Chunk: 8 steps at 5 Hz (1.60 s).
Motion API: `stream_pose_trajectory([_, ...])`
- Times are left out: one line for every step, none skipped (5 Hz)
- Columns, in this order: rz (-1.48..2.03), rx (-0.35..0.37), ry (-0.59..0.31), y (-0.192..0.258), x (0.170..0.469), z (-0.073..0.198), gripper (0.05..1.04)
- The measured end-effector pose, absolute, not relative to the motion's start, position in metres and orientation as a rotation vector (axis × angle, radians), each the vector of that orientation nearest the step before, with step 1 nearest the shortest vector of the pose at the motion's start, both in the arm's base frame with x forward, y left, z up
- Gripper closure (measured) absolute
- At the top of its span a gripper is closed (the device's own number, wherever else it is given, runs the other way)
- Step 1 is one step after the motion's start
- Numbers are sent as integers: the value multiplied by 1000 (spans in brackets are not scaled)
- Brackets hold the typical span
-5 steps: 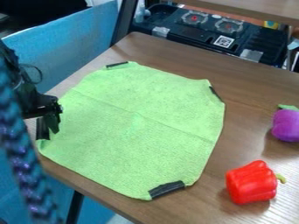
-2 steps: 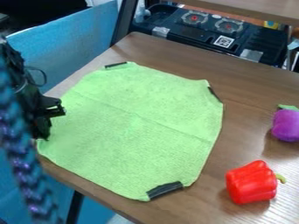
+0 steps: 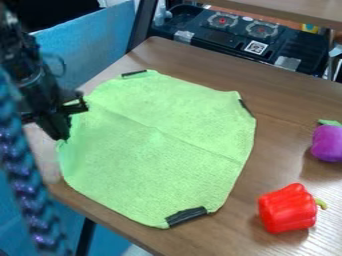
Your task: Fold the cloth from bottom left to top right
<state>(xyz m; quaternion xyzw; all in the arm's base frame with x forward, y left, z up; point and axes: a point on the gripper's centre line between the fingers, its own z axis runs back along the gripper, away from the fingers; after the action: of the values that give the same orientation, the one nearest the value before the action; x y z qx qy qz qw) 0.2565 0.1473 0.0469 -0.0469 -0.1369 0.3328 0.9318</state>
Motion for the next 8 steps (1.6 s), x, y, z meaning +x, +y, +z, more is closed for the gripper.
stream_pose_trajectory([720,-156,-285,131,287,72,1020])
stream_pose_trajectory([752,-191,-269,114,314,81,1021])
stream_pose_trajectory([773,-218,-245,94,345,83,1021])
stream_pose_trajectory([768,-240,-255,70,375,89,1023])
stream_pose_trajectory([741,-244,-264,46,399,87,1024])
stream_pose_trajectory([741,-257,-268,26,416,86,1024])
stream_pose_trajectory([733,-259,-272,6,433,80,1024])
stream_pose_trajectory([734,-255,-279,-10,444,75,1024])
